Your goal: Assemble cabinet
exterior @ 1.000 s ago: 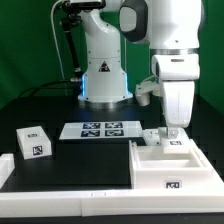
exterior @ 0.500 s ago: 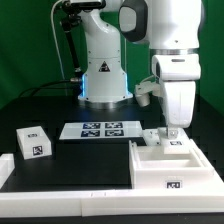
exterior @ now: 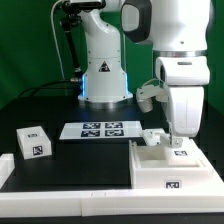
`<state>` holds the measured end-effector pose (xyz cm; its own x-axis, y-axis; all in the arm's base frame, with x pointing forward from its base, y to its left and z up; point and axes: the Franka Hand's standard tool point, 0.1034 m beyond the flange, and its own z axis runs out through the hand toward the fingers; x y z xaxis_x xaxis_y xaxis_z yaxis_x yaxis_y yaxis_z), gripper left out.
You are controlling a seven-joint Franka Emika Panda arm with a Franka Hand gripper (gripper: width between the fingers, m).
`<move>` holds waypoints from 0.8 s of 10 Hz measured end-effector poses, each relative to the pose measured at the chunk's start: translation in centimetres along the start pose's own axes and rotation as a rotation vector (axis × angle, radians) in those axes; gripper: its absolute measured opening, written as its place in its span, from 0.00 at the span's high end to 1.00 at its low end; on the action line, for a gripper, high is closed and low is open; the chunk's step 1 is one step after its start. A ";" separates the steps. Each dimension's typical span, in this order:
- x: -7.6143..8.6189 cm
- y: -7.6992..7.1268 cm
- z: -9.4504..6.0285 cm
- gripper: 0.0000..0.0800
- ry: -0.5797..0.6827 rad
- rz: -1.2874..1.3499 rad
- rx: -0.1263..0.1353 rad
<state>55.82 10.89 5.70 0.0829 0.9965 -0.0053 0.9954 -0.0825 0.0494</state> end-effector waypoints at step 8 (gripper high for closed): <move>0.0 2.2 0.0 0.91 -0.004 -0.008 -0.001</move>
Offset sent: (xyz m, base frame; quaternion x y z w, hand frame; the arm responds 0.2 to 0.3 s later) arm 0.0273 0.0231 -0.0119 -0.0033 0.0341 -0.0086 0.9994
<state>57.99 10.69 5.79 0.0756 0.9971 -0.0097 0.9959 -0.0750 0.0502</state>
